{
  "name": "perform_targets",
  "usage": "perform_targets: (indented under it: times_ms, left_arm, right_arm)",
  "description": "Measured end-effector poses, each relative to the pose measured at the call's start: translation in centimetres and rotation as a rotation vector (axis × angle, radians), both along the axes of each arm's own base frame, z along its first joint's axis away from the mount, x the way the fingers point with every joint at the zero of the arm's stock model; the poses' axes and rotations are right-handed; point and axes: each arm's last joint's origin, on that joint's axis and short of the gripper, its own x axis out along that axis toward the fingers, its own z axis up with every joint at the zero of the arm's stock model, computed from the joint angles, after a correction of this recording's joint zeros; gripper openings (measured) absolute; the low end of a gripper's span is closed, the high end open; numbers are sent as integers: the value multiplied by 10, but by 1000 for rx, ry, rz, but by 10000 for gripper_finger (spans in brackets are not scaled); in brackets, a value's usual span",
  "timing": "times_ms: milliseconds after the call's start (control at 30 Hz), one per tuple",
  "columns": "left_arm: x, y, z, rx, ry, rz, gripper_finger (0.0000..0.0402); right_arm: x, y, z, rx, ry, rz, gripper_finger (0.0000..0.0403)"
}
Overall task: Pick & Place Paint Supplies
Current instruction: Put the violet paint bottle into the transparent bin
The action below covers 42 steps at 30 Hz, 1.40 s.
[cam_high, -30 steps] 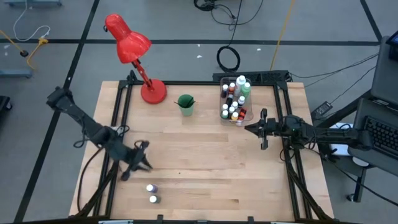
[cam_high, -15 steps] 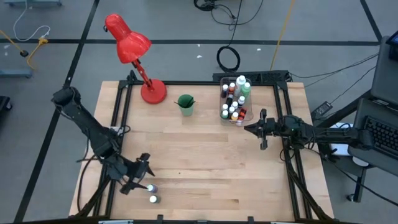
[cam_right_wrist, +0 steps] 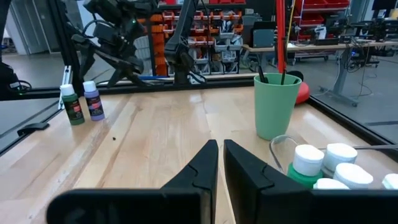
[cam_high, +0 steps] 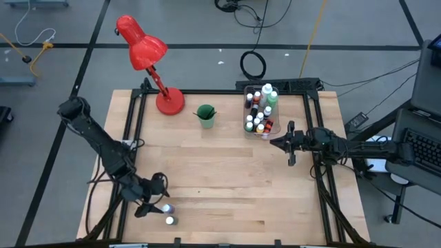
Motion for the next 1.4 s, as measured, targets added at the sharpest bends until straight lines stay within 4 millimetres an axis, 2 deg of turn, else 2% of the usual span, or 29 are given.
perform_targets:
  times_ms: [133,333,733,833,1133,1267,1400]
  left_arm:
    - [-3,-6,-5,27,9,-38,344]
    - [-2,-16,-20,161,-30,-70,344]
    - [4,-16,-20,217,-93,-96,344]
    - [4,-16,-20,233,-111,-116,332]
    - [5,-17,-18,221,-128,-121,232]
    - [8,-15,-18,217,-131,-117,175]
    - [18,-5,-15,208,-133,-72,107]
  right_arm:
    - [0,0,0,-1,0,0,23]
    - [0,0,0,-5,0,0,23]
    - [0,0,0,-10,1,0,23]
    - [0,0,0,-10,1,0,23]
    - [0,0,0,-10,1,-4,22]
    - [0,0,0,-10,1,-4,22]
    - [0,0,3,-13,-29,-2,22]
